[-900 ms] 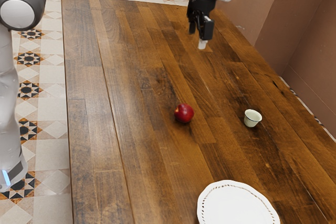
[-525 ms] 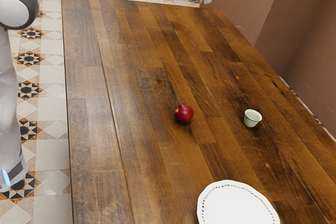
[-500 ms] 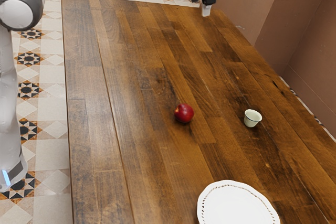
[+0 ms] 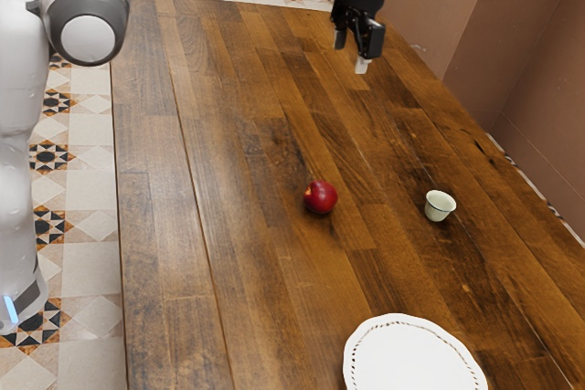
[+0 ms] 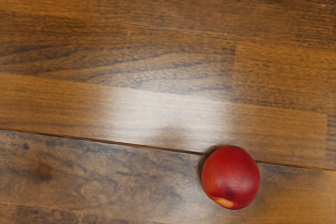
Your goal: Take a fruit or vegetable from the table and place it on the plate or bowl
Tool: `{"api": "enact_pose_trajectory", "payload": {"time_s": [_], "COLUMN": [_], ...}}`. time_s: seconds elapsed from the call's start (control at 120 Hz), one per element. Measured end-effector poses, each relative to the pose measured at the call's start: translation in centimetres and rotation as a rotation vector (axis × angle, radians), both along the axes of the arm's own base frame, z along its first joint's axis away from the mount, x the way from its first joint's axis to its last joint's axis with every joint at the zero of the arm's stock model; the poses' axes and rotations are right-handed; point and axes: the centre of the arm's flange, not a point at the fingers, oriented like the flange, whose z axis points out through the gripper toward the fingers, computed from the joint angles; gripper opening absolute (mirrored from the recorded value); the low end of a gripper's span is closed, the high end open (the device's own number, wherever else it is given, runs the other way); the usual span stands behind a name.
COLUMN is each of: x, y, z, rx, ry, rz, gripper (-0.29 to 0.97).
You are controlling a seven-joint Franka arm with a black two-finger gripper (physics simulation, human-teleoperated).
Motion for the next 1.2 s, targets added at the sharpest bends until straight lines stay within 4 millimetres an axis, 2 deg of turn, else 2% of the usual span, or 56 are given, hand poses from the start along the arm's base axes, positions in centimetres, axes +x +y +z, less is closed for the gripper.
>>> {"api": "enact_pose_trajectory", "payload": {"time_s": [0.075, 0.167, 0.233, 0.292, 0.417, 0.492, 0.7, 0.783, 0.933, 1.2], "x": [-1.1, -2.4, -3.2, -3.3, -4.2, -4.4, -3.5, -2.9, -2.1, -1.5], "y": [-0.9, -2.1, -3.2, -4.1, -6.1, -6.6, -5.1, -4.6, -4.0, -3.5], "z": [-3.9, -6.8, -10.4, -11.8, -13.8, -14.7, -15.9, -17.0, -18.4, -19.5], "rx": [0.003, -0.002, -0.002, 0.005, 0.016, 0.019, 0.018, 0.013, 0.006, 0.0], "ry": [0.046, 0.049, 0.068, 0.057, 0.039, 0.032, 0.011, 0.017, 0.022, 0.022], "rz": [-0.016, -0.038, -0.057, -0.077, -0.121, -0.133, -0.115, -0.109, -0.102, -0.097], "gripper": [0.68, 0.68, 0.68, 0.68, 0.68, 0.68, 0.68, 0.68, 0.68, 0.68]}}
